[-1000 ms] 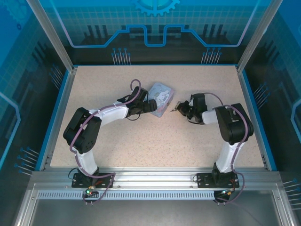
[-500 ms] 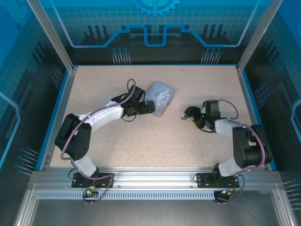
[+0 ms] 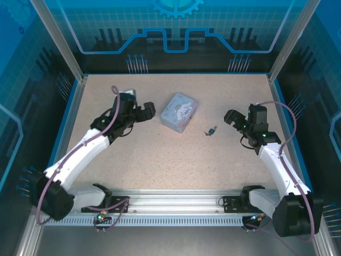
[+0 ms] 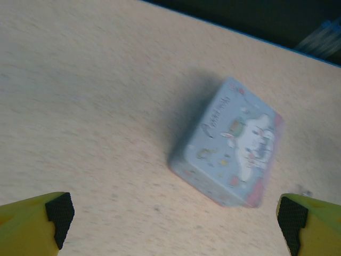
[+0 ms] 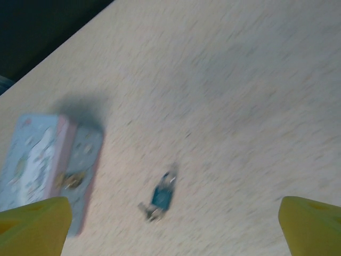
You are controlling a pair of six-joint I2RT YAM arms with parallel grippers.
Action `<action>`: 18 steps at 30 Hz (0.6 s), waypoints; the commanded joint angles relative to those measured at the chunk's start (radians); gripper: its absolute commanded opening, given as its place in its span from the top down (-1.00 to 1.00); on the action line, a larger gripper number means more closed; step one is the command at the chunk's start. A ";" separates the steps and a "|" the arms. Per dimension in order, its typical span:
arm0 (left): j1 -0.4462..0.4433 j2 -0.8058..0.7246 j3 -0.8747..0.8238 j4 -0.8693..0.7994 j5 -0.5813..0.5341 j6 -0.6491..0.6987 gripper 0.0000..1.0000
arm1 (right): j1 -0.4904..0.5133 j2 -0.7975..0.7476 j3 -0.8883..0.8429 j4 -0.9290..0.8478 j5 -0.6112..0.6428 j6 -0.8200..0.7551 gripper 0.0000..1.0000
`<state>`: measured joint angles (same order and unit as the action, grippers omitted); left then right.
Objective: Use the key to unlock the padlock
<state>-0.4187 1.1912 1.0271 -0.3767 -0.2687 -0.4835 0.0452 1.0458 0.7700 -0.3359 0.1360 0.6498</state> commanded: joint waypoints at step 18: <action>0.294 0.124 -0.686 1.164 -0.155 0.486 -0.98 | 0.048 0.353 -0.331 0.995 0.206 -0.578 -1.00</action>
<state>-0.1413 1.2266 0.3573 0.4808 -0.4767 -0.0708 0.0799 1.3479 0.4744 0.4347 0.4019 0.1459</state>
